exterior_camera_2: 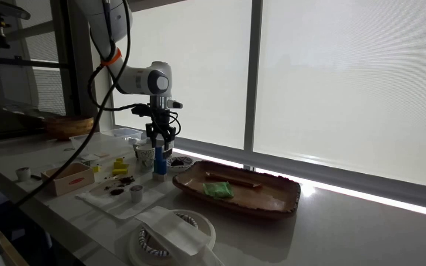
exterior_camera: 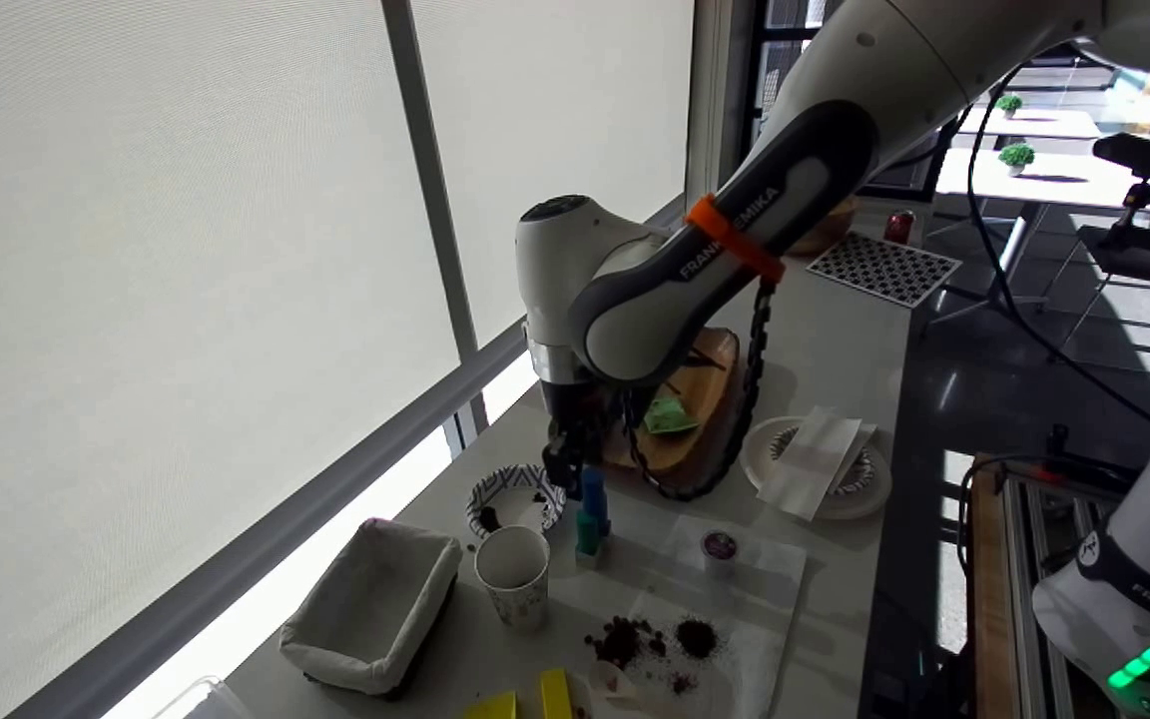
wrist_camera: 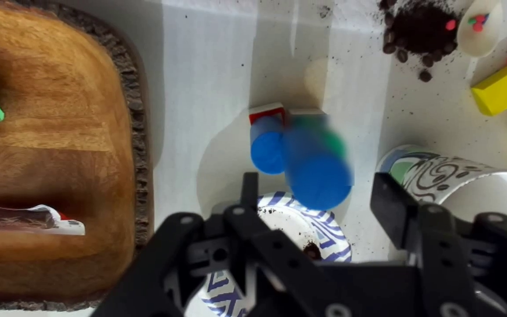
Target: Remove the coffee pod from the stacked blocks then place one blue block on top of the coffee pod.
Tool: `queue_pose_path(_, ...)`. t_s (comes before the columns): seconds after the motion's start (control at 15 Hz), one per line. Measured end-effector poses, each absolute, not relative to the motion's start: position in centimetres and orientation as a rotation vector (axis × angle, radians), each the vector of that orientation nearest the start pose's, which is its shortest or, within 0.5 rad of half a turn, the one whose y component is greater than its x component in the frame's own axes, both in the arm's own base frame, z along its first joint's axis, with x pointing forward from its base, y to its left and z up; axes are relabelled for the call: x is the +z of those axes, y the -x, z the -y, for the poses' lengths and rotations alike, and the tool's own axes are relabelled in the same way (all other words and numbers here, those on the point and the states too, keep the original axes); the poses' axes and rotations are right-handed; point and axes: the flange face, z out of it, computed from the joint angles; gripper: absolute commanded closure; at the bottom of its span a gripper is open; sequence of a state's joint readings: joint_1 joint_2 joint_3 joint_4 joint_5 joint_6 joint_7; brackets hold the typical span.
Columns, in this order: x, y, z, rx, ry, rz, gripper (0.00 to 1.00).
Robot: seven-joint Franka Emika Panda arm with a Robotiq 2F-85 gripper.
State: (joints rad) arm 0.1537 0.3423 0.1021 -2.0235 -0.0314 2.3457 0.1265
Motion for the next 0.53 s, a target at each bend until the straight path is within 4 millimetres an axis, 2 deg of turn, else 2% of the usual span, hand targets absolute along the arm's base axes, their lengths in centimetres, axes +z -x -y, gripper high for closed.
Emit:
queue_pose_path(0.4,27.71,-57.25,-14.96,0.085,3.137,0.216,0.49)
queue_pose_path(0.47,27.73,-57.16,-14.94,0.094,3.140,0.212,0.69)
queue_pose_path(0.53,27.75,-57.05,-14.91,0.106,3.144,0.209,0.73)
